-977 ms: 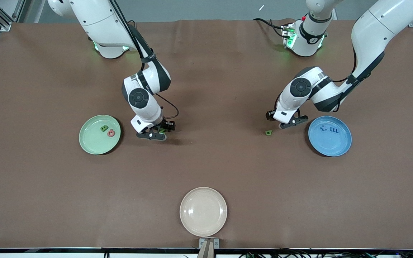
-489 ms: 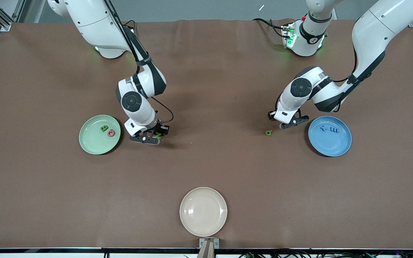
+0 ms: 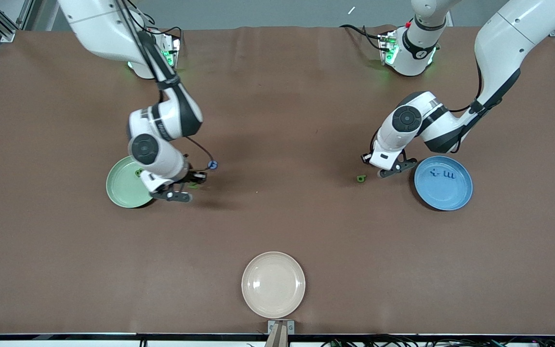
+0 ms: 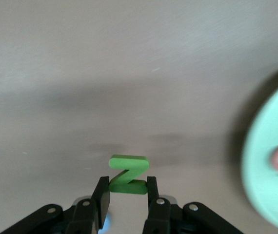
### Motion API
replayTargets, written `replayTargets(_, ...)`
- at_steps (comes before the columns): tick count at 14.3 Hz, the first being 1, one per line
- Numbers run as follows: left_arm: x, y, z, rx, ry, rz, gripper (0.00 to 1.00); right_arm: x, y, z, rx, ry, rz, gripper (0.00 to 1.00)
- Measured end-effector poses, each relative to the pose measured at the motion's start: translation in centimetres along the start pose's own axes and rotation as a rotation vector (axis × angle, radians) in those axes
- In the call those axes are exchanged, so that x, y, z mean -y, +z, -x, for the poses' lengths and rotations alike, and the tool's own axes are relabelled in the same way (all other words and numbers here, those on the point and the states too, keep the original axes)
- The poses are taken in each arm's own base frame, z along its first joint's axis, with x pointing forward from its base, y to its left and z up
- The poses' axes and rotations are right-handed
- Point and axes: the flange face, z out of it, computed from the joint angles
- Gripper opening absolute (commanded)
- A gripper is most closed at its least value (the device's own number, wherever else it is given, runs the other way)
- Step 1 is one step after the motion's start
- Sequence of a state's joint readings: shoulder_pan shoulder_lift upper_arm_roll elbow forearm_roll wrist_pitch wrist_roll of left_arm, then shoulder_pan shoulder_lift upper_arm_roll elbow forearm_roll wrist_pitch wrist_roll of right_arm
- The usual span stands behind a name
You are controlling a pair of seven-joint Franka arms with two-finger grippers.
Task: Sort upper and lower case letters into plates
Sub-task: 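Drop the u in the blue plate while the right gripper drops the Z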
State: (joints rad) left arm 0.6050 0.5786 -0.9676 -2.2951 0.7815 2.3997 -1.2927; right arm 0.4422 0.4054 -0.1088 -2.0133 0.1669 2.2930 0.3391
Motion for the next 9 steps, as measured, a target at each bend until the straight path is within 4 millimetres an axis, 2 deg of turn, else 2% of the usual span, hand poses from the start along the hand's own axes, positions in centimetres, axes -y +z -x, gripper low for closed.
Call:
replayTargets(2,-0.4,-1.8,-1.9,-0.027,0.028,-0.012,0.19,-4.3,-1.6,-1.1,0.026,-0.043,0.011,0.00)
replayTargets(4,0.4,-3.7,-4.4,-0.041,0.067,-0.021,0.19,-8.3,-2.2,-1.5,0.032,-0.080,0.054,0.00)
replayTargets(6,2.5,-5.2,-7.3,-0.033,0.124,-0.034,0.19,-12.4,-2.3,-1.2,0.045,-0.116,0.071,0.00)
replayTargets(9,7.3,-6.4,-11.5,-0.030,0.222,-0.033,0.19,-18.2,-1.9,-0.8,0.059,-0.156,0.054,0.00)
